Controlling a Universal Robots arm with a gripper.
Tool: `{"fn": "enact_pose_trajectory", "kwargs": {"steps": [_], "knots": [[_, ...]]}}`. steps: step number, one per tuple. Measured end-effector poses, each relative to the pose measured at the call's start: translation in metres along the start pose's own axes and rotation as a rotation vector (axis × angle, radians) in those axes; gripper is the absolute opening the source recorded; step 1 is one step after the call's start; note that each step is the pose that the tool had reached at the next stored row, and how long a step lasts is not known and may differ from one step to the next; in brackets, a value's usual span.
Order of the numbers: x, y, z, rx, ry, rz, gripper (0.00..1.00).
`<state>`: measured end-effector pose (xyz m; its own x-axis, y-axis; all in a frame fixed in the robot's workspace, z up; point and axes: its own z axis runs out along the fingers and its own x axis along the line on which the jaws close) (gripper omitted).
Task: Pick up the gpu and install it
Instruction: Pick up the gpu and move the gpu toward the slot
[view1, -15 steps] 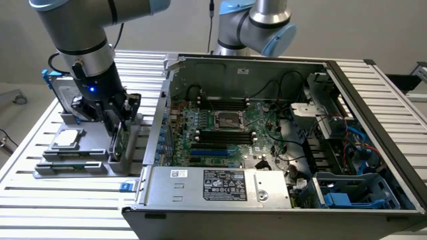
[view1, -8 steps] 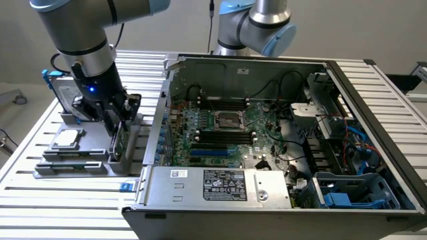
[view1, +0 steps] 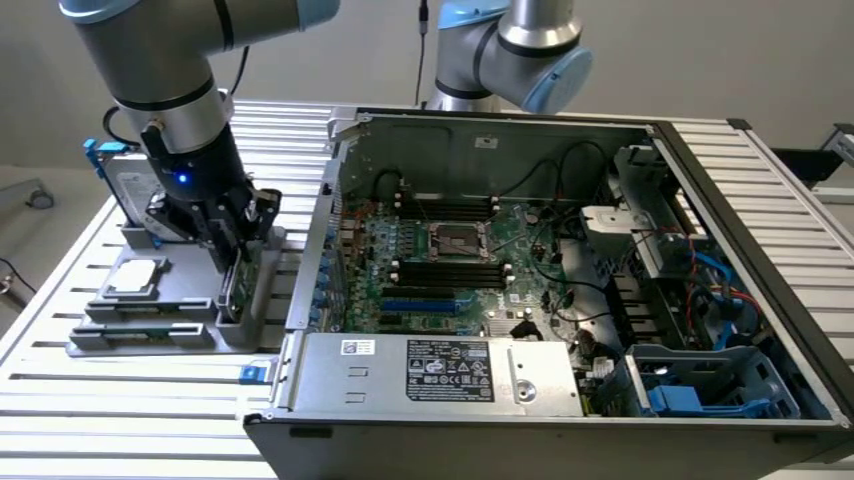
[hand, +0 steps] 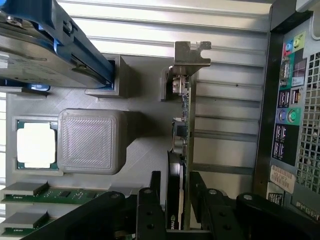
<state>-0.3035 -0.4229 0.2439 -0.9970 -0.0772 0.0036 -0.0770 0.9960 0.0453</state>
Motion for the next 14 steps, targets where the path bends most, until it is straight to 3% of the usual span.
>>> {"fn": "enact_pose_trajectory", "kwargs": {"steps": [1,7,10,14], "knots": [[0.0,0.0,0.0,0.0,0.0,0.0,0.33],[-0.0001,0.0,-0.0001,0.0001,0.0001,0.0,0.33],[-0.0001,0.0,-0.0001,0.0001,0.0001,0.0,0.26],[-0.0001,0.0,0.0,0.0,0.0001,0.0,0.26]]}}
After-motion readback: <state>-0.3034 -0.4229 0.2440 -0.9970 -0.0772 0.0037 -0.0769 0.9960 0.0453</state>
